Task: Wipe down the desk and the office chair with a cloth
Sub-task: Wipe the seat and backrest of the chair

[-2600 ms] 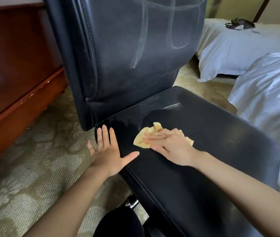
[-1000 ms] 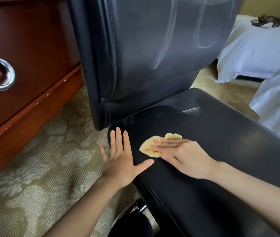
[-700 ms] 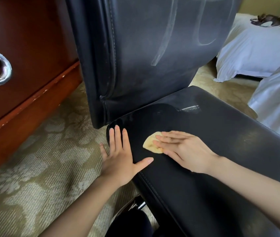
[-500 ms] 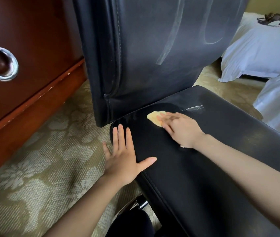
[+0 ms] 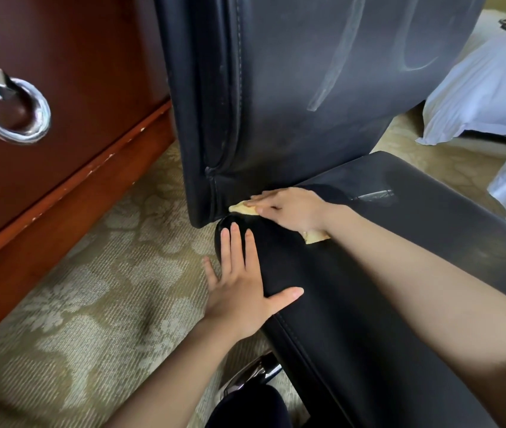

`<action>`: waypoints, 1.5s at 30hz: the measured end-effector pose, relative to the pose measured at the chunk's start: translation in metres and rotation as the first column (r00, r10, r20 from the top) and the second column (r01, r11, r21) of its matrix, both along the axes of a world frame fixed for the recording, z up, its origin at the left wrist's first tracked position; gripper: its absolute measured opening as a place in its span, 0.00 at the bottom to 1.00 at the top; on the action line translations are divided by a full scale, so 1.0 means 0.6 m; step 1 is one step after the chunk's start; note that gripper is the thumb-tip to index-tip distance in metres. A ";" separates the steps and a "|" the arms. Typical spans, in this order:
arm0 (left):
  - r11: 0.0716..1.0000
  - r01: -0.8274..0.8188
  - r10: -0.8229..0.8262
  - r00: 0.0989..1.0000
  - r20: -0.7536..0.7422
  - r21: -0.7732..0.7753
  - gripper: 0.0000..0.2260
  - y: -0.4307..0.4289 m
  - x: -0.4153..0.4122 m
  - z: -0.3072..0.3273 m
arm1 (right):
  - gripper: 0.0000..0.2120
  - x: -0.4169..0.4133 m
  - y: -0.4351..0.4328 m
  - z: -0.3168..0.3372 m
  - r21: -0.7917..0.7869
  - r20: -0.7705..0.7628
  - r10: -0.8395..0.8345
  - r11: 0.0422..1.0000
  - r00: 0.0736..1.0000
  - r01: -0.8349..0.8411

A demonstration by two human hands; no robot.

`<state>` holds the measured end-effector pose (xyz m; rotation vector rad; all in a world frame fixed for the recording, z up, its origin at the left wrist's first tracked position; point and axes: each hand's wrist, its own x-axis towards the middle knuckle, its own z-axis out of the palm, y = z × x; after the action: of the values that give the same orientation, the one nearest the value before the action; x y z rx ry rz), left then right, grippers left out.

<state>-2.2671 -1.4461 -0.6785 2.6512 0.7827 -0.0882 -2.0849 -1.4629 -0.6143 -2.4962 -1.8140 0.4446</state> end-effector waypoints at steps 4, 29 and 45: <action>1.000 0.002 -0.002 1.000 -0.012 -0.023 0.54 0.002 -0.002 0.002 | 0.19 -0.034 0.027 0.008 -0.028 -0.102 0.133 0.990 0.986 -0.136; 1.000 0.015 -0.014 0.983 -0.185 0.003 0.55 0.010 0.003 0.034 | 0.20 -0.055 -0.259 -0.005 0.035 0.198 -0.035 0.999 0.980 0.029; 0.977 0.164 -0.162 0.987 -0.022 0.134 0.41 -0.028 0.000 0.061 | 0.12 -0.176 -0.414 0.010 0.637 -0.167 -0.433 0.638 0.886 0.432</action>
<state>-2.2669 -1.4628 -0.6421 2.8431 0.5923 -0.0960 -2.1908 -1.7115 -0.6081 -2.2516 -1.0100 -0.2066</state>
